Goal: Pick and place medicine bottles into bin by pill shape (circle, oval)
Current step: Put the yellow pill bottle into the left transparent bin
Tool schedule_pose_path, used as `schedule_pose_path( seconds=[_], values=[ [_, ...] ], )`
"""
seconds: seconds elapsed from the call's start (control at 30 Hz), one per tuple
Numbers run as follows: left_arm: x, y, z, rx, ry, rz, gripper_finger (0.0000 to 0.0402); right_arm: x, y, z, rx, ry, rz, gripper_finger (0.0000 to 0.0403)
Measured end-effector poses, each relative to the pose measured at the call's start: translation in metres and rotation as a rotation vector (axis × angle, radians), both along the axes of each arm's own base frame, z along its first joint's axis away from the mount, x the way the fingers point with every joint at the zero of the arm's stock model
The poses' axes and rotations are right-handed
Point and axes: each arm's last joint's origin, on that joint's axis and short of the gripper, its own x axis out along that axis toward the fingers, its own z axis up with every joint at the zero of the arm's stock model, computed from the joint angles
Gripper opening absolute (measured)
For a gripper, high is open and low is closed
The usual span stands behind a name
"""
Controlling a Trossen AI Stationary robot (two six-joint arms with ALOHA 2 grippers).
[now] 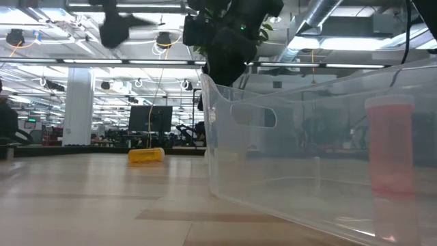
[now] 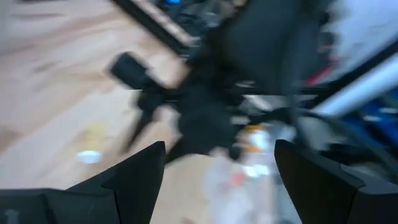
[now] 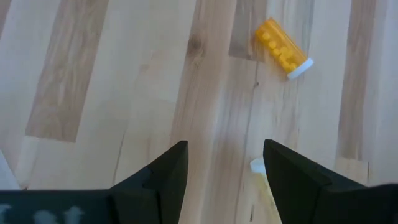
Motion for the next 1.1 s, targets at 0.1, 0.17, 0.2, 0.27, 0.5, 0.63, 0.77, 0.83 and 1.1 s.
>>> schedule_pose_path(
  seconds=[0.1, 0.17, 0.2, 0.27, 0.5, 0.63, 0.77, 0.83, 1.1],
  values=[
    [-0.018, -0.002, 0.024, -0.022, -0.075, -0.048, 0.0295, 0.000, 0.000, 0.000, 0.000, 0.005, 0.000, 0.0216],
    [-0.031, -0.001, 0.028, -0.002, -0.049, 0.000, 0.0295, -0.001, 0.000, -0.001, 0.002, 0.014, -0.005, 0.0216],
    [-0.035, 0.000, 0.027, 0.012, -0.028, 0.032, 0.0295, -0.001, 0.000, -0.001, 0.005, 0.013, -0.010, 0.0216],
    [-0.040, 0.002, 0.024, 0.041, 0.012, 0.093, 0.0295, -0.001, 0.000, -0.001, 0.010, 0.012, -0.020, 0.0216],
    [-0.025, -0.002, 0.005, 0.076, 0.167, 0.060, 0.0295, 0.000, 0.001, 0.000, 0.013, 0.003, -0.022, 0.0216],
    [-0.003, -0.004, -0.002, 0.096, 0.171, 0.017, 0.0295, 0.000, 0.001, 0.000, 0.013, 0.001, -0.022, 0.0216],
    [0.012, -0.006, -0.005, 0.106, 0.144, -0.009, 0.0295, 0.000, 0.000, 0.000, 0.013, -0.001, -0.023, 0.0216],
    [0.016, -0.006, -0.008, 0.109, 0.152, -0.005, 0.0295, 0.000, 0.000, 0.000, 0.013, -0.002, -0.023, 0.0216],
    [-0.010, -0.006, 0.001, 0.011, 0.185, -0.110, 0.0295, -0.002, 0.000, -0.001, 0.017, 0.025, -0.036, 0.0216]
  ],
)
